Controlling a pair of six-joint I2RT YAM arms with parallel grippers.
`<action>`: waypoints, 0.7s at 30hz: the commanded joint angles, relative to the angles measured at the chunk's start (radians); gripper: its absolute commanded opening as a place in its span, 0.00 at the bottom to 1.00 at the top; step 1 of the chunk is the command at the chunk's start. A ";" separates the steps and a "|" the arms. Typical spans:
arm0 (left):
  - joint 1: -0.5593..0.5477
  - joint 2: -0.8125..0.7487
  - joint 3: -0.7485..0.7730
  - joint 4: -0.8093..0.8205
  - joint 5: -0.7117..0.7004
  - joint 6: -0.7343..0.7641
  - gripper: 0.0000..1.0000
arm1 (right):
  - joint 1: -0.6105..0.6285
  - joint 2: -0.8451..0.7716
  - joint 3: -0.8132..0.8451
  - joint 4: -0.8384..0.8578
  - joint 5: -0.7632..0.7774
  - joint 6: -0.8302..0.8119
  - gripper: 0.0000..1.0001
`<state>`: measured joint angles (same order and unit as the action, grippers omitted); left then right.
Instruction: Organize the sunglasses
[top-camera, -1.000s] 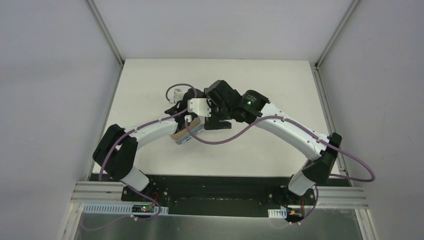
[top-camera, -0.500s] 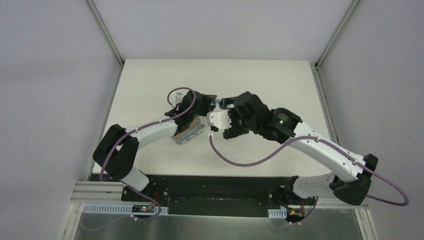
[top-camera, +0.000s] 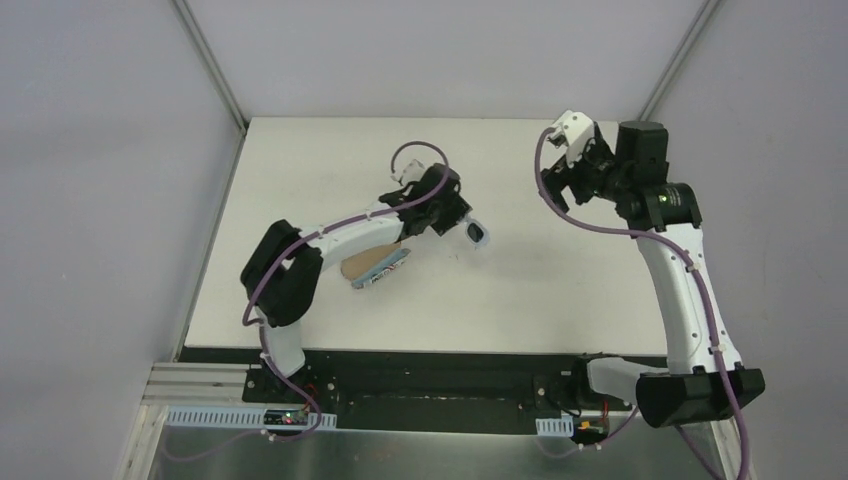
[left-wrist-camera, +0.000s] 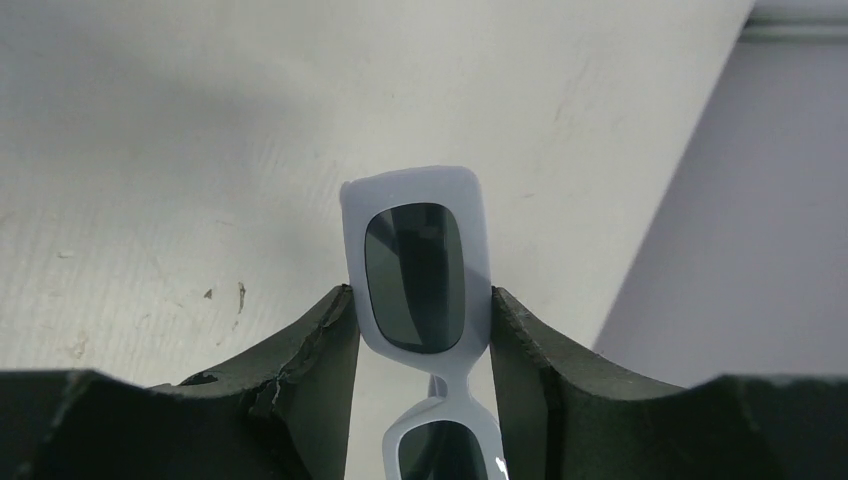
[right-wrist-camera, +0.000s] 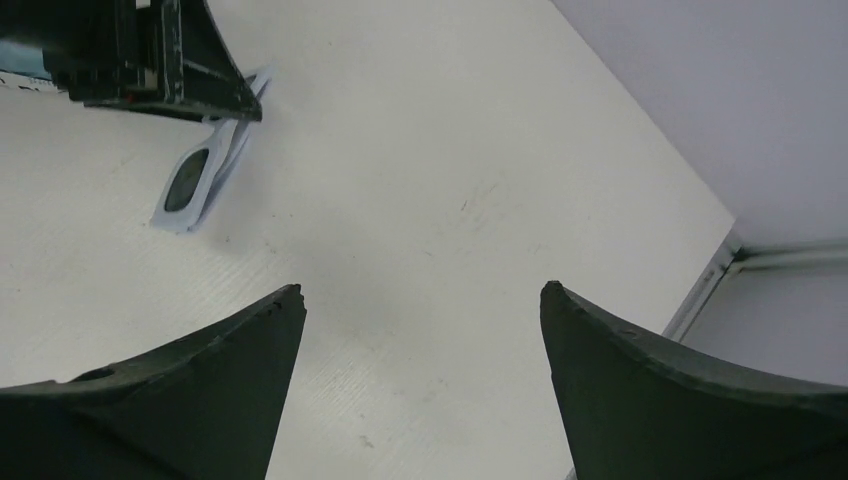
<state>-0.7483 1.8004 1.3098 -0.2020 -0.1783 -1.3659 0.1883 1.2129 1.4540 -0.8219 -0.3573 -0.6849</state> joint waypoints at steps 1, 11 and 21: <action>-0.104 0.117 0.224 -0.295 -0.104 0.222 0.00 | -0.140 -0.008 -0.058 0.034 -0.196 0.147 0.90; -0.155 0.207 0.283 -0.507 -0.126 0.121 0.00 | -0.185 -0.007 -0.154 0.058 -0.229 0.203 0.90; -0.164 0.335 0.400 -0.603 -0.146 0.126 0.00 | -0.185 -0.025 -0.302 0.071 -0.307 0.237 0.90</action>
<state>-0.9092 2.0941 1.6310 -0.7525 -0.2916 -1.2316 0.0040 1.2163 1.2198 -0.7963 -0.5941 -0.4774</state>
